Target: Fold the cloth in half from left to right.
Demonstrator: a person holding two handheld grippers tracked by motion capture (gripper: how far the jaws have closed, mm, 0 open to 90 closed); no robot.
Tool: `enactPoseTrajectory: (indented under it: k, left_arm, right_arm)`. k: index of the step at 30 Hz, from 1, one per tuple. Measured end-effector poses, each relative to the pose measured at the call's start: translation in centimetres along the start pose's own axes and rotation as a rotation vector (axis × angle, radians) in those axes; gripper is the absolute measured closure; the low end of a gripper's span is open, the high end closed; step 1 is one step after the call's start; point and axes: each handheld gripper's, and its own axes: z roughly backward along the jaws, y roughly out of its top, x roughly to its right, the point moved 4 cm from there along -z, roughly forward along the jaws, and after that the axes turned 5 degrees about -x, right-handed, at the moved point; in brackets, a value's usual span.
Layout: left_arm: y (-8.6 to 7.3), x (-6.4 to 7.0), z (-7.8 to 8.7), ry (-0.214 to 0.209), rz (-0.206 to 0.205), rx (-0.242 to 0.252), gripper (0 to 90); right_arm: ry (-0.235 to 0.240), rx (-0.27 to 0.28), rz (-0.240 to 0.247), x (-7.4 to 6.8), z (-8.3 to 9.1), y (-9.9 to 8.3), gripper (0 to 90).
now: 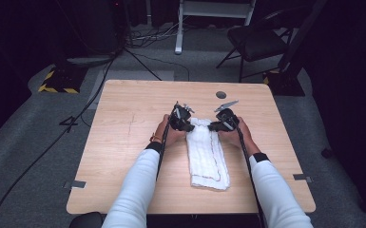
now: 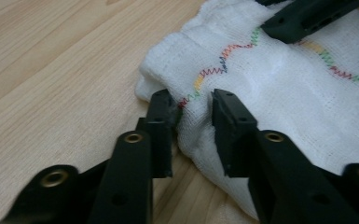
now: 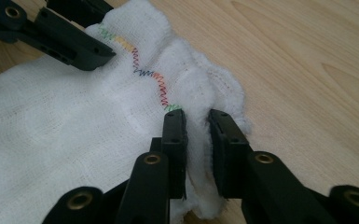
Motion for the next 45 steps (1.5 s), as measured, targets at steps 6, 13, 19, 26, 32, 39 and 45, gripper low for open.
enactPoseTrajectory:
  k: [6, 13, 19, 26, 32, 39, 45]
  left_arm:
    - [0.9, 0.2, 0.4, 0.052, -0.045, 0.004, 80.4]
    - [2.2, 0.6, 2.3, 0.073, -0.071, 0.075, 79.8]
    - [2.8, 1.1, 4.7, 0.072, -0.124, 0.139, 79.8]
    - [3.1, 2.0, 6.8, 0.064, -0.165, 0.177, 79.5]
    - [2.2, 3.4, 8.2, 0.037, -0.225, 0.199, 78.6]
    - [0.7, 4.9, 8.9, 0.0, -0.278, 0.202, 78.4]
    - [-1.0, 6.0, 8.8, -0.054, -0.302, 0.213, 78.4]
  right_arm:
    - [-0.076, 0.025, 0.026, -0.1, 0.7, 0.1, 81.3]
    - [-0.13, 0.101, 0.045, -0.1, 2.7, 0.7, 81.8]
    - [-0.154, 0.168, 0.065, -0.3, 5.0, 1.3, 82.0]
    - [-0.146, 0.232, 0.093, -1.1, 7.8, 1.6, 82.0]
    - [-0.12, 0.27, 0.119, -2.1, 9.5, 0.6, 82.0]
    - [-0.065, 0.293, 0.169, -4.2, 10.6, -1.3, 82.1]
    - [-0.007, 0.298, 0.186, -5.6, 10.8, -3.5, 82.1]
